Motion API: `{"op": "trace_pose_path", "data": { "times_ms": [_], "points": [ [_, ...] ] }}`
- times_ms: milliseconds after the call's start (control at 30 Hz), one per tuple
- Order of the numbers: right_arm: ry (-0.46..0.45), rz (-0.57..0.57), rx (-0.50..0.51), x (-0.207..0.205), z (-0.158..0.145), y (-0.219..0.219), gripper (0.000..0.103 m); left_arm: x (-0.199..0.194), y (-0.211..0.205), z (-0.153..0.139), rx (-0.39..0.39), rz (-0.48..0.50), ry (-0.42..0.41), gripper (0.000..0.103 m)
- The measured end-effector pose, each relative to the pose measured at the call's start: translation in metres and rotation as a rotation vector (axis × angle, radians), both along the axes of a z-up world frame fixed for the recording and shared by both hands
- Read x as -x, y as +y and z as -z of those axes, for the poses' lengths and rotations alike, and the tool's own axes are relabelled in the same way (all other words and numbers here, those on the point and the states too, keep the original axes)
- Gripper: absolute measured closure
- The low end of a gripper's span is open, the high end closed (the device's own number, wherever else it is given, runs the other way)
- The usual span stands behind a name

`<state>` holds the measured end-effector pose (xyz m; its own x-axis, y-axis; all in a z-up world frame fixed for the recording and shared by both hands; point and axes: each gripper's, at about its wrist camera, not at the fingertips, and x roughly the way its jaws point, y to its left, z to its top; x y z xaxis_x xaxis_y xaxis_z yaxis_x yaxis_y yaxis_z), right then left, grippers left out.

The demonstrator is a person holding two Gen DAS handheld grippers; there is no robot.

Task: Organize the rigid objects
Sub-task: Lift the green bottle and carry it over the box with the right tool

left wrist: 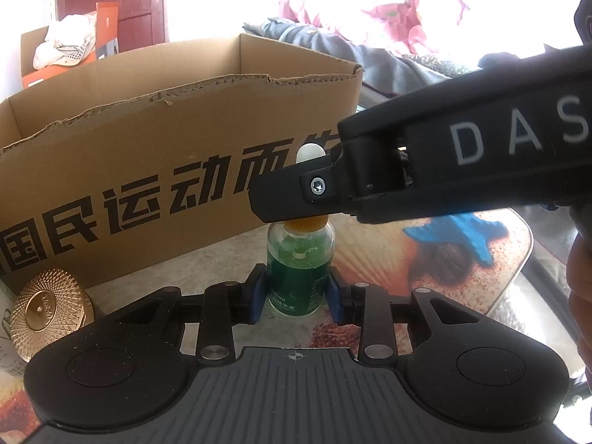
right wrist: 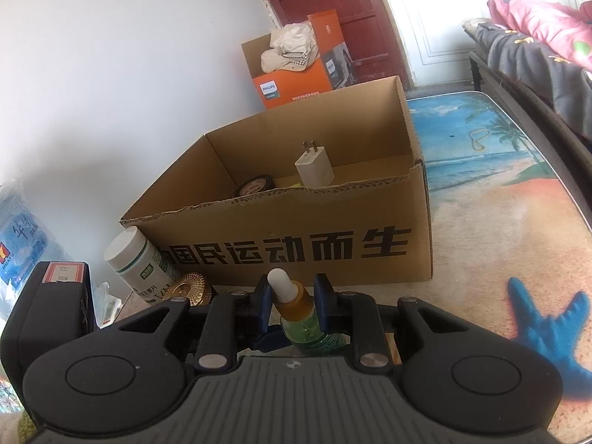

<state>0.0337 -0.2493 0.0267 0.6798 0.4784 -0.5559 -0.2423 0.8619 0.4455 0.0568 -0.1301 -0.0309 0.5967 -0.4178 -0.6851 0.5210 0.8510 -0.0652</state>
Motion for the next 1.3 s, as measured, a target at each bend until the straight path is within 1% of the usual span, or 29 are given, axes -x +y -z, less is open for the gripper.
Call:
{"op": "trace_pose_path", "data": {
  "times_ms": [433, 667, 833, 1067, 1200, 1300],
  "points": [
    [0.007, 0.002, -0.009, 0.001, -0.003, 0.000, 0.078, -0.001, 0.002, -0.002, -0.004, -0.006, 0.010, 0.071],
    [-0.026, -0.005, -0.011, 0.011, -0.016, 0.002, 0.078, 0.009, 0.006, -0.015, -0.002, -0.015, -0.017, 0.071],
    [-0.070, -0.014, -0.015, 0.020, -0.035, 0.003, 0.078, 0.021, 0.010, -0.032, 0.004, -0.023, -0.057, 0.071],
    [-0.163, -0.050, -0.038, 0.029, -0.074, 0.004, 0.078, 0.032, 0.016, -0.071, 0.020, -0.061, -0.141, 0.072],
    [-0.211, -0.085, -0.043, 0.021, -0.097, 0.006, 0.078, 0.028, 0.020, -0.094, 0.033, -0.071, -0.178, 0.072],
    [-0.227, -0.111, -0.039, 0.004, -0.115, 0.007, 0.078, 0.015, 0.022, -0.109, 0.047, -0.070, -0.179, 0.072]
  ]
}}
